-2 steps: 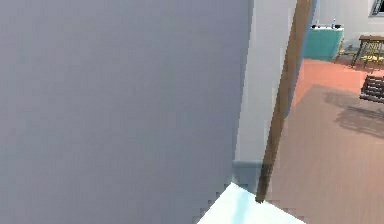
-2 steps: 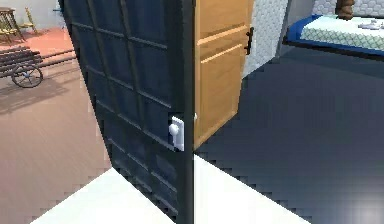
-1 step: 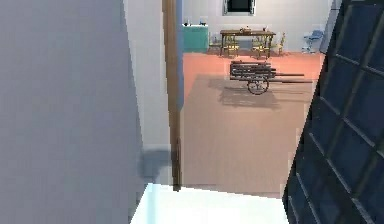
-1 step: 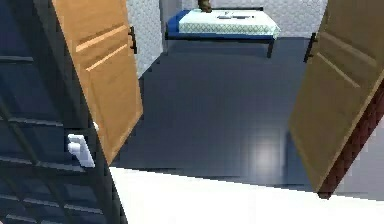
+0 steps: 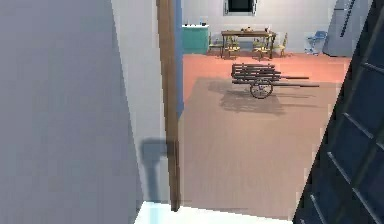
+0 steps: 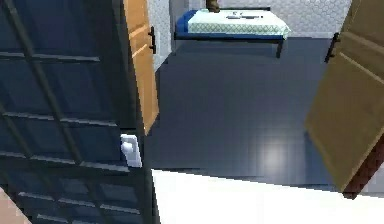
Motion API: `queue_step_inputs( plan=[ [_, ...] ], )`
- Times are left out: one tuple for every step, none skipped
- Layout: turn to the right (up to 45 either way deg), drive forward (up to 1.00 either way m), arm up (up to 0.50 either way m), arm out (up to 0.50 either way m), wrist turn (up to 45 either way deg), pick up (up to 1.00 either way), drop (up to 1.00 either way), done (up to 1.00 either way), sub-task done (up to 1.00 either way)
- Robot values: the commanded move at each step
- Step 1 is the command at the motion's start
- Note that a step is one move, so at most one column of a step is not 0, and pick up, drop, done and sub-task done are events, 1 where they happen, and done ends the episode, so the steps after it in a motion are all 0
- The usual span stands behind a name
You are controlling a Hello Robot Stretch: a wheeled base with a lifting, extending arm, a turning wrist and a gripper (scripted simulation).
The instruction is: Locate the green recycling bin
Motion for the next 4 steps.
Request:
queue_step_inputs(
  plan=[
    [15.0,0.0,0.0,0.0,0.0,0.0,0.0,0.0,0.0],
    [0.0,1.0,0.0,0.0,0.0,0.0,0.0,0.0,0.0],
    [0.0,0.35,0.0,0.0,0.0,0.0,0.0,0.0,0.0],
    [39.0,0.0,0.0,0.0,0.0,0.0,0.0,0.0,0.0]
  ],
)
